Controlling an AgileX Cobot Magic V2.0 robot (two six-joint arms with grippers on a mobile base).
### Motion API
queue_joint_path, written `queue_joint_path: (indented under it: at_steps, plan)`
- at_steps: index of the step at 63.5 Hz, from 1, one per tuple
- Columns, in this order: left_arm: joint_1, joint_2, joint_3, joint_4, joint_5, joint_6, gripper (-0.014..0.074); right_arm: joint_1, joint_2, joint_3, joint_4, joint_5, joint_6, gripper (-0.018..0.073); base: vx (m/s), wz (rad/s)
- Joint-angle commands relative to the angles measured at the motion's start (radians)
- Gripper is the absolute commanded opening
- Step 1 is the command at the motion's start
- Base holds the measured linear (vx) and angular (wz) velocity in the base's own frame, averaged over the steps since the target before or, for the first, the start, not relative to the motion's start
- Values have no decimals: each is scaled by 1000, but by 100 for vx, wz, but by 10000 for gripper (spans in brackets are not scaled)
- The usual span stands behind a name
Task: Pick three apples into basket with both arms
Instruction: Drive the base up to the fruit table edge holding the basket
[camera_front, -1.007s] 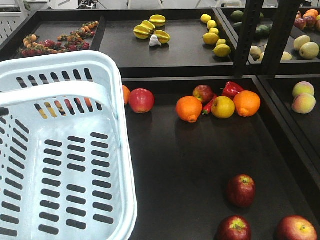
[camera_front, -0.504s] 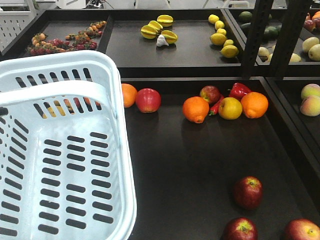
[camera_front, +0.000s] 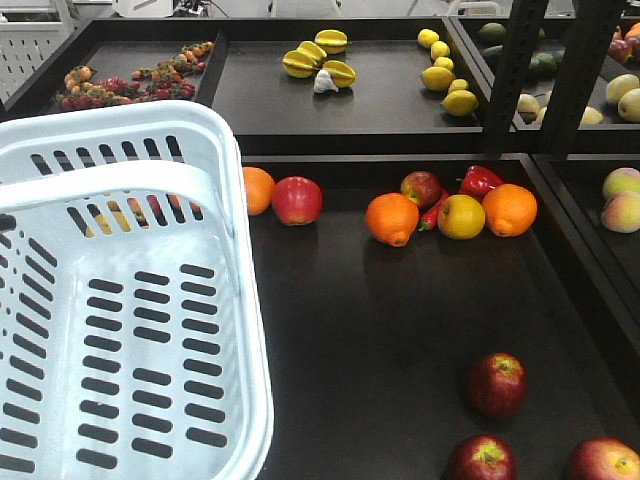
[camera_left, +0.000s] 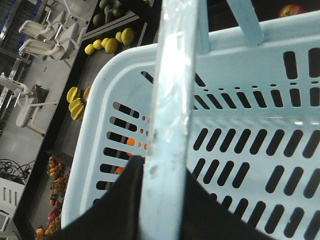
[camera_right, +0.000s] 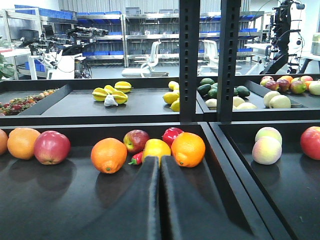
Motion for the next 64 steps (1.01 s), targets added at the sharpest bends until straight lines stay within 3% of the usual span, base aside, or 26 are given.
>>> queue_joint_path:
  at_steps: [1,64]
  plan:
    - [-2,0,-34,-2,-99,-11,-6,-2,-11,14,-4,-73,-4,-9,0,0]
    - [-2,59,-33,-1,-112,-5,-6,-2,-11,14,-4,-73,-4,-9,0,0]
